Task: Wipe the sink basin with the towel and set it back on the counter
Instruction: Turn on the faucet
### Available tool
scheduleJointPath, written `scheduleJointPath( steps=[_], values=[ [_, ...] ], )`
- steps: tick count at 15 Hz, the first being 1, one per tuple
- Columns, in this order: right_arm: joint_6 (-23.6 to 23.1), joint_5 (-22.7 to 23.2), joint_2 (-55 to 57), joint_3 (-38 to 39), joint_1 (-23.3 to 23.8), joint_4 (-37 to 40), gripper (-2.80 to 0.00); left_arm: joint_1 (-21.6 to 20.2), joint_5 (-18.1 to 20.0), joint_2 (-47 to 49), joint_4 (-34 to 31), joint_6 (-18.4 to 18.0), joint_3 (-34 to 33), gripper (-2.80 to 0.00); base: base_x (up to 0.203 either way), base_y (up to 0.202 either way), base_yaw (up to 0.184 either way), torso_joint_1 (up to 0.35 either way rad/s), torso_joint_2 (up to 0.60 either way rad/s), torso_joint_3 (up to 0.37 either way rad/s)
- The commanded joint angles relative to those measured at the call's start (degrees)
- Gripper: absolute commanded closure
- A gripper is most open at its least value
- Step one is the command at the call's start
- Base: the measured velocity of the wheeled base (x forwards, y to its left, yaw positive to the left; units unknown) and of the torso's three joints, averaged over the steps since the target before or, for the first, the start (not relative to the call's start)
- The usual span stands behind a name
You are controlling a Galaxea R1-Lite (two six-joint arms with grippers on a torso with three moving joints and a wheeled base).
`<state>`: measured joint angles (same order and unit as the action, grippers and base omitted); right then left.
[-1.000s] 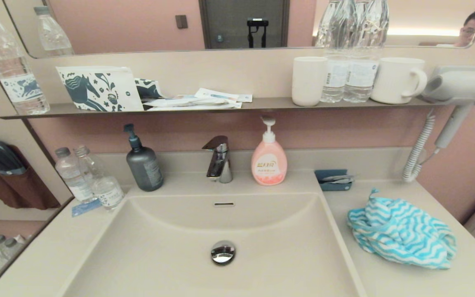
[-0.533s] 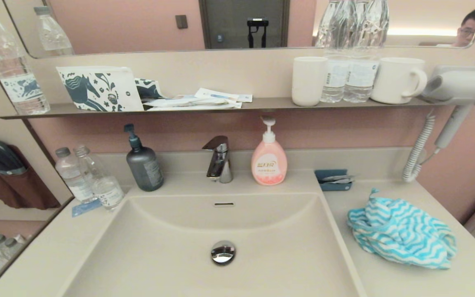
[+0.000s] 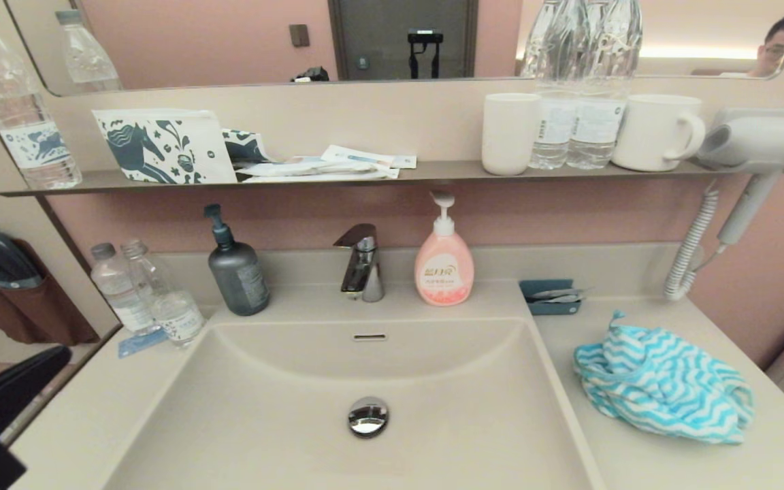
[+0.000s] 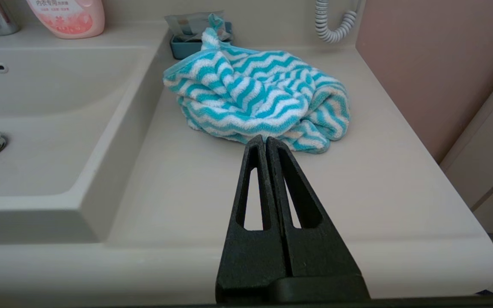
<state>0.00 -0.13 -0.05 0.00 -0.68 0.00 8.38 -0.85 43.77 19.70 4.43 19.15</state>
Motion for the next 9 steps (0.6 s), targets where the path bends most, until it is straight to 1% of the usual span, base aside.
scheduleJointPath(
  steps=[1, 5, 7, 9],
  values=[
    [0.00, 0.04, 0.05, 0.00, -0.02, -0.06, 0.00, 2.17, 0.00, 12.55, 4.32, 0.08, 0.86, 0.00, 0.000, 0.000, 0.000, 0.000, 0.00, 0.000],
    [0.03, 0.05, 0.05, 0.00, -0.02, 0.00, 0.00, 10.46, -0.94, 27.33, 13.98, 0.23, 3.80, 0.00, 0.000, 0.000, 0.000, 0.017, 0.00, 0.001],
    [0.00, 0.04, 0.05, 0.00, -0.02, 0.00, 0.00, 14.52, -3.21, 34.09, 18.86, 0.20, 5.63, 0.00, 0.000, 0.000, 0.000, 0.000, 0.00, 0.000],
    [0.07, -0.02, 0.05, 0.00, -0.02, 0.00, 0.00, 18.31, -6.34, 39.66, 22.09, 0.11, 8.38, 0.00, 0.000, 0.000, 0.000, 0.000, 0.00, 0.000]
  ],
)
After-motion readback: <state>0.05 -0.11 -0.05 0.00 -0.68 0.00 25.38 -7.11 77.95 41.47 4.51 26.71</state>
